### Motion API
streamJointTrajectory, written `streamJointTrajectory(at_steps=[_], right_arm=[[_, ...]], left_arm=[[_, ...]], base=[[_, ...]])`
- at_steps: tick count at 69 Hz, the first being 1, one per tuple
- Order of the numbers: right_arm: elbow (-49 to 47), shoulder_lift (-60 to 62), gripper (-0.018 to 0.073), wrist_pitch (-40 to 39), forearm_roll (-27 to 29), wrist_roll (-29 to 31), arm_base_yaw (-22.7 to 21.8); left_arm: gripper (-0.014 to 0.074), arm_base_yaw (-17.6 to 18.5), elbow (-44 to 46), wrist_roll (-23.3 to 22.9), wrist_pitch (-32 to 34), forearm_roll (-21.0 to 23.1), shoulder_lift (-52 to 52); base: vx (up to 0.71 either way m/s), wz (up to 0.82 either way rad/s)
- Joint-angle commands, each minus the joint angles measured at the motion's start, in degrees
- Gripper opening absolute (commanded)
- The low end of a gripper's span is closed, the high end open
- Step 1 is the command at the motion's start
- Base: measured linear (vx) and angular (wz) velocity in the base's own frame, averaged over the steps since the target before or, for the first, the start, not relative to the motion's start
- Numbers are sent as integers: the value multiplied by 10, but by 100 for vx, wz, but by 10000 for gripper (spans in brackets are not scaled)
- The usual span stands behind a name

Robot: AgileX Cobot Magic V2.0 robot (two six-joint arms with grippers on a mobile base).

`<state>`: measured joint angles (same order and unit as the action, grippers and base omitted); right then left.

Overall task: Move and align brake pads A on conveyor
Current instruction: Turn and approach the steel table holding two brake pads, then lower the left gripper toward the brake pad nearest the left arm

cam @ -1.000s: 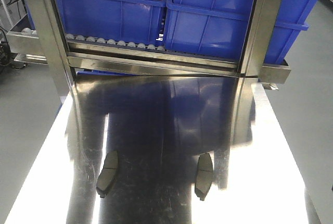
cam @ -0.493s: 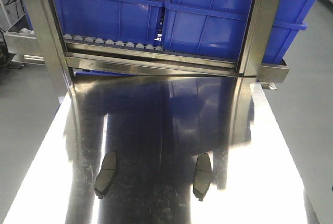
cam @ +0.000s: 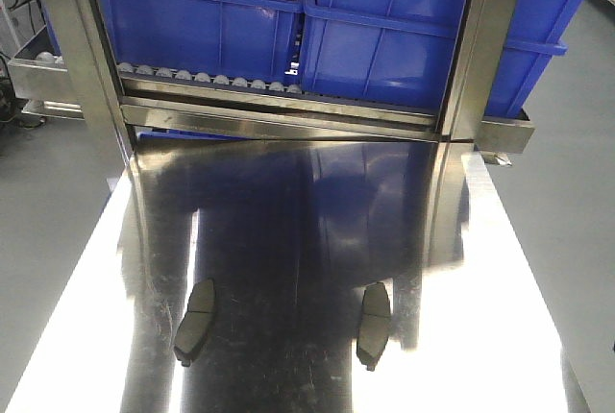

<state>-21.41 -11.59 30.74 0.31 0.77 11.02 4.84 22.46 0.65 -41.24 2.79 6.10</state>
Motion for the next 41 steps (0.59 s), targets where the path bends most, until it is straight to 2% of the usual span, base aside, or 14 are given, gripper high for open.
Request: streamJointTrajectory(at_steps=[1, 10, 20, 41], right_arm=[[-16, -8, 505, -41, -3, 7, -2], [-16, -8, 505, -41, -3, 7, -2], [-16, -8, 505, -41, -3, 7, -2], [-16, -8, 505, -41, -3, 7, -2]], left_arm=[[439, 3, 14, 0, 46, -1, 9], [439, 3, 14, -7, 41, 4, 9], [439, 3, 25, -73, 19, -1, 37], [439, 3, 111, -77, -46, -1, 277]], base=[[0, 0], [0, 0], [0, 0], [0, 0]])
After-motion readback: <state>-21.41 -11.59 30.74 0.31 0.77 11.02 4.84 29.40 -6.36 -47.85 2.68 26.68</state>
